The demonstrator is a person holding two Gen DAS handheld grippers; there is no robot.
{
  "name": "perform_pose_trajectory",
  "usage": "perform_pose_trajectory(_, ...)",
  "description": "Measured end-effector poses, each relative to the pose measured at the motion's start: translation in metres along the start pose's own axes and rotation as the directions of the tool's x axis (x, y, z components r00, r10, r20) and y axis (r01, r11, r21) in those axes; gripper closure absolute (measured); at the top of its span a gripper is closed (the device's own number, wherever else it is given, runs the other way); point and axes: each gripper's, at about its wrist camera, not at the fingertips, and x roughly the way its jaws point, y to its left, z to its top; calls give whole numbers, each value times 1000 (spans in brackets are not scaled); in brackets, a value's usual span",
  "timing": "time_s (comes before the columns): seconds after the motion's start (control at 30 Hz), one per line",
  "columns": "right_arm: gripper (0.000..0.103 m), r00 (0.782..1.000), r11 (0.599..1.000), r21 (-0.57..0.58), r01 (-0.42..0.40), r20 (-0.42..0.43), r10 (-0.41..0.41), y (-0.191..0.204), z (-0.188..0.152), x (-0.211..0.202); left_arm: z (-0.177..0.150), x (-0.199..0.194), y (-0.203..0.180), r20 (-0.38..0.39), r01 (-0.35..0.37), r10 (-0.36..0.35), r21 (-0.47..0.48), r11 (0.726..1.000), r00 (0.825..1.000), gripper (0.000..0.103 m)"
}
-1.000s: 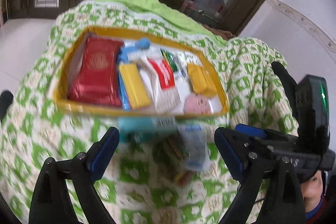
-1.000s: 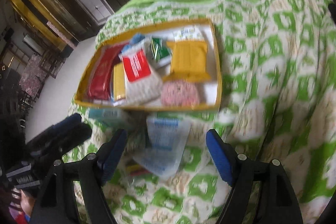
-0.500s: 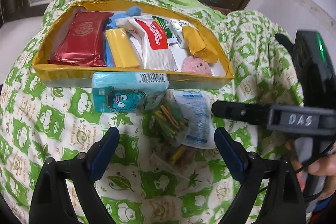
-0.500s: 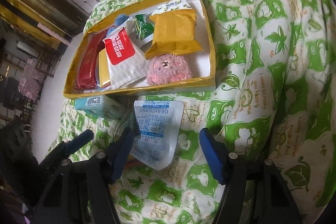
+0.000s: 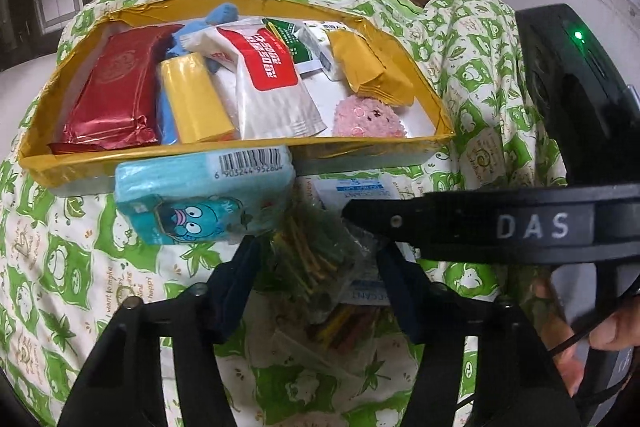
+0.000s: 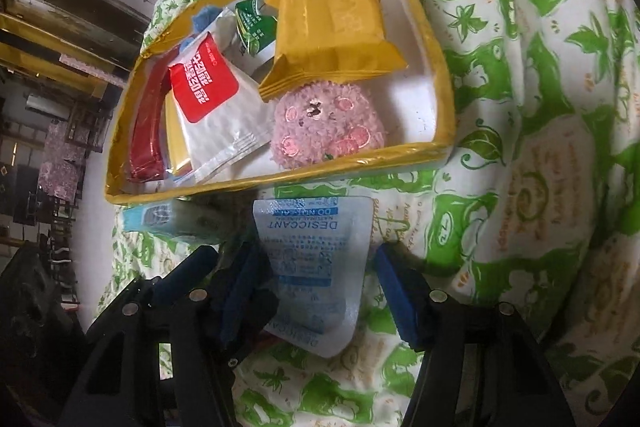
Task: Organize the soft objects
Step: 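Grasp the white desiccant sachet with the right gripper while the left grips the clear stick bag, then lift the desiccant sachet with the right gripper while the left lifts the stick bag toward the tray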
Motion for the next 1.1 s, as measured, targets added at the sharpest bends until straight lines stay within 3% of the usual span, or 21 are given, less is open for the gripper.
perform_pose_trajectory(0.13,51,1000,1000,-18,19,4,-19,2,0,4,-3,-1,0,-5,8,-8,3,1000,1000,66)
perform_pose_trajectory(0.2,54,1000,1000,-12,15,11,-14,0,0,3,-4,-3,5,-9,15,-15,-11,1000,1000,77)
perform_pose_trajectory(0.33,56,999,1000,-16,27,25,-26,-4,-4,-4,-9,-6,17,-21,31,-32,-42,999,999,85)
perform_pose_trajectory(0.47,62,999,999,-23,27,46,-25,-5,-10,-15,-15,-16,23,-2,55,-55,-59,997,998,86)
perform_pose_trajectory(0.87,63,993,994,-95,44,110,-34,6,-19,-31,-26,-27,24,16,110,-109,-89,990,994,86)
perform_pose_trajectory(1.1,63,987,993,-116,14,160,5,8,-18,-47,-25,-39,20,48,140,-136,-82,987,990,86)
